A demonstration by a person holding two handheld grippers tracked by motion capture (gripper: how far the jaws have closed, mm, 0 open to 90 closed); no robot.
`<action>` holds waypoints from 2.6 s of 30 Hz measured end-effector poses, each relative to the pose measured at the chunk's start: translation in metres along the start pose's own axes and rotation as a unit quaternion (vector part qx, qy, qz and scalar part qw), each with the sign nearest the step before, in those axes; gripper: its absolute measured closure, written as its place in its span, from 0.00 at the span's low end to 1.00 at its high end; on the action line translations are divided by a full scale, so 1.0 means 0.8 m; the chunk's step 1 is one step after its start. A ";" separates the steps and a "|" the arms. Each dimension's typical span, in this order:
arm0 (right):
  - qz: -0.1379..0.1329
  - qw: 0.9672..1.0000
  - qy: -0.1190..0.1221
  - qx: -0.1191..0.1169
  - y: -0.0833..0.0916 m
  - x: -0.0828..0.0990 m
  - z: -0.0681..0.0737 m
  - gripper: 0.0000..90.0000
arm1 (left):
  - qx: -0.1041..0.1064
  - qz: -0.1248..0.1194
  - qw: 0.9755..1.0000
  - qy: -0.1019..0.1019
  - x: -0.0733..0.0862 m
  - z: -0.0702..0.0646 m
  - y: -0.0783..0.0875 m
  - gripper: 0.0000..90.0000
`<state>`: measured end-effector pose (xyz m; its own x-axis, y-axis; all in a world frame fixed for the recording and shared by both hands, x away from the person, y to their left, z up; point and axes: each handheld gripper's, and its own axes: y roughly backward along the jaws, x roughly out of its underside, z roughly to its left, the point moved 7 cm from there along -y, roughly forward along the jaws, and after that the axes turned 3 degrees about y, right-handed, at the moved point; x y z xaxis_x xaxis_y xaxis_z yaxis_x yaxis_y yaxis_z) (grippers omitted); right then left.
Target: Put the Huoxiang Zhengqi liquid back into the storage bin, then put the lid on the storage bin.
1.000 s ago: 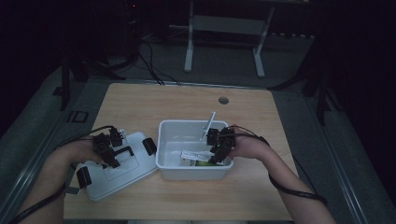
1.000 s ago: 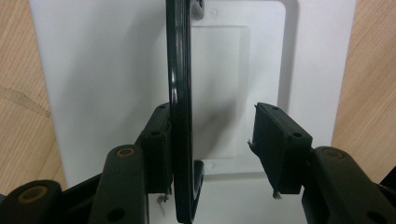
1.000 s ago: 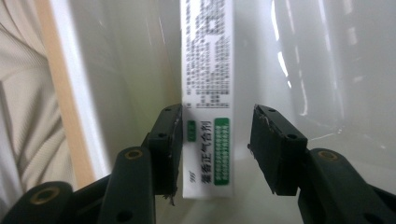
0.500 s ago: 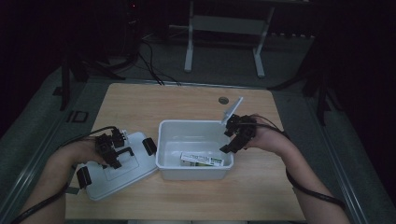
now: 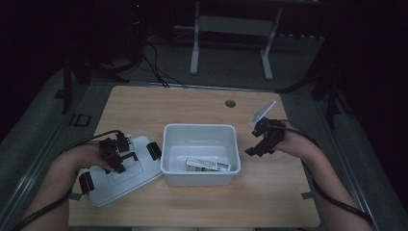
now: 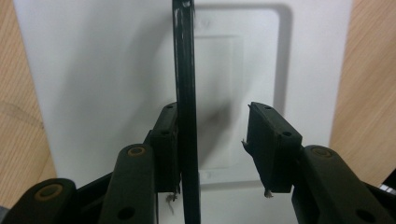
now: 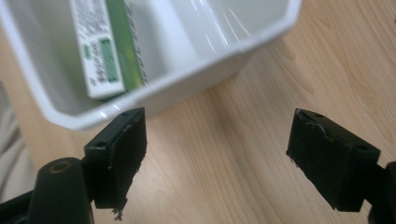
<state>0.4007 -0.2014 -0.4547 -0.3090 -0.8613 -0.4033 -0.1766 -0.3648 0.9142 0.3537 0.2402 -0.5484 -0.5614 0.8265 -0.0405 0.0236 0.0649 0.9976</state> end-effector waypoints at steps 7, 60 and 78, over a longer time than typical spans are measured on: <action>0.037 0.999 -0.012 0.019 -0.027 0.041 -0.015 0.22 | -0.011 -0.003 1.000 -0.003 -0.006 0.002 0.002 0.67; 0.052 0.998 -0.006 0.020 -0.067 0.094 -0.014 0.21 | -0.047 -0.030 0.998 -0.011 0.028 -0.027 0.163 0.93; 0.050 0.999 0.005 0.021 -0.065 0.087 -0.009 0.21 | -0.066 -0.049 0.994 -0.072 -0.035 -0.060 0.211 0.93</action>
<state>0.3952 -0.2451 -0.5296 -0.3168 -0.8963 -0.3103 -0.1849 -0.2625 0.9471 0.3337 0.2012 -0.3759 -0.4311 0.8921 -0.1354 -0.1400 0.0821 0.9867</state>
